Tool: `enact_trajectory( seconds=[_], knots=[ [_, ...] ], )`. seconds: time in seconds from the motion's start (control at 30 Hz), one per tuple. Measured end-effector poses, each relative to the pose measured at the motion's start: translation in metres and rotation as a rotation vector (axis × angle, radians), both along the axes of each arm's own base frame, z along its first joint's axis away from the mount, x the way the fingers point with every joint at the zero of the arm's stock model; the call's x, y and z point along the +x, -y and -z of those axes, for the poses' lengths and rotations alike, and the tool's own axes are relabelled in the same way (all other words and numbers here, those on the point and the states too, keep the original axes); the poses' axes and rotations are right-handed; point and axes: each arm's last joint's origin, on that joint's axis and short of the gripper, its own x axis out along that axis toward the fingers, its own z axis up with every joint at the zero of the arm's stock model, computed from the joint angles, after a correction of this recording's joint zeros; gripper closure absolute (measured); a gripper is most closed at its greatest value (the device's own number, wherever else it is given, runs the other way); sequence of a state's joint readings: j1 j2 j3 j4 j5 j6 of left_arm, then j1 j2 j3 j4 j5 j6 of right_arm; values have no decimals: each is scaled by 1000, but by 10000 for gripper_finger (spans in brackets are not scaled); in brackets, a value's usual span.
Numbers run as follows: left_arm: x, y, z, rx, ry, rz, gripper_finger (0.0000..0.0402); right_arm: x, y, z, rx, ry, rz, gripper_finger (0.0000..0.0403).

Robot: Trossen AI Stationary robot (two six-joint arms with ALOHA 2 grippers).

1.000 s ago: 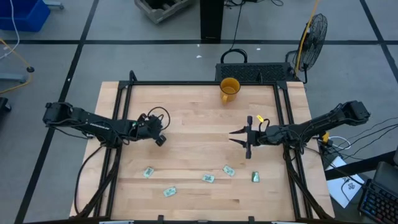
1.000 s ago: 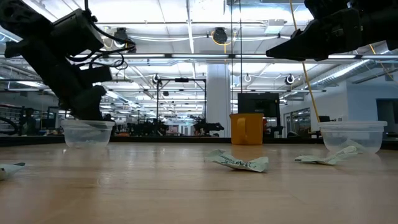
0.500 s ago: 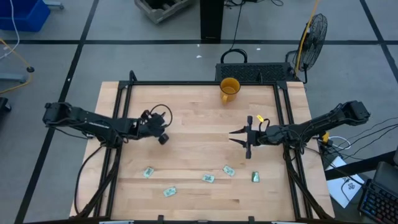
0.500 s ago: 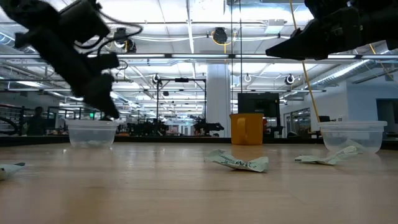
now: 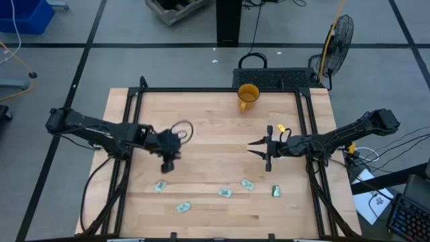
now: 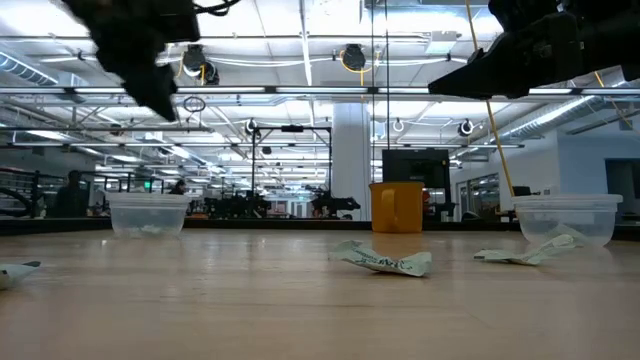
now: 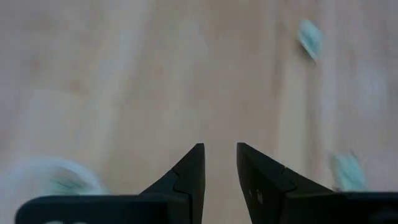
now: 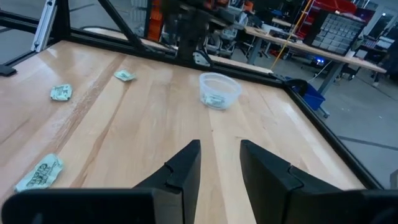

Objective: Pick and place Stevia / Truvia into bins
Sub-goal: Put the stevia packet into the left transparent container

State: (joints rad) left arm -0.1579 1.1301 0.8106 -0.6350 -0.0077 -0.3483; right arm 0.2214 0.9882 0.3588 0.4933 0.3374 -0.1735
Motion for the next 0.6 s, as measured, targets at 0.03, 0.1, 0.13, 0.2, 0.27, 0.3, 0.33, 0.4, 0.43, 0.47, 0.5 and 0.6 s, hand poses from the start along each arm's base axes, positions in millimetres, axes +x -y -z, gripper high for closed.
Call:
enact_trajectory(
  seconds=[0.03,0.1,0.13,0.2,0.27,0.3,0.33,0.4,0.43,0.47,0.5,0.6],
  knots=[
    [-3,6,4,-11,-22,32,304,0,0,1,2,-7,0,298],
    [-10,20,12,-13,-68,87,305,0,0,2,1,-16,1,298],
    [-13,26,16,-7,-84,118,305,0,0,2,0,-20,1,298],
    [-20,37,27,-2,-114,168,305,-1,0,3,-3,-33,1,298],
    [-27,47,37,-14,-144,184,305,-1,0,3,-3,-34,1,298],
    [-31,51,41,-26,-151,181,305,-1,0,3,-3,-33,1,298],
    [-34,54,47,-39,-162,173,305,-1,0,3,-3,-33,1,298],
    [-42,58,58,-54,-192,159,305,-1,0,3,-3,-33,1,298],
    [-45,60,63,-52,-199,171,305,-1,0,3,-3,-33,1,298],
    [-48,63,67,-50,-198,190,305,-1,0,3,-3,-33,1,298],
    [-50,65,71,-46,-187,217,305,-1,0,3,-3,-33,1,298],
    [-55,68,83,-37,-155,282,305,-1,0,3,-3,-33,1,298]
  ],
)
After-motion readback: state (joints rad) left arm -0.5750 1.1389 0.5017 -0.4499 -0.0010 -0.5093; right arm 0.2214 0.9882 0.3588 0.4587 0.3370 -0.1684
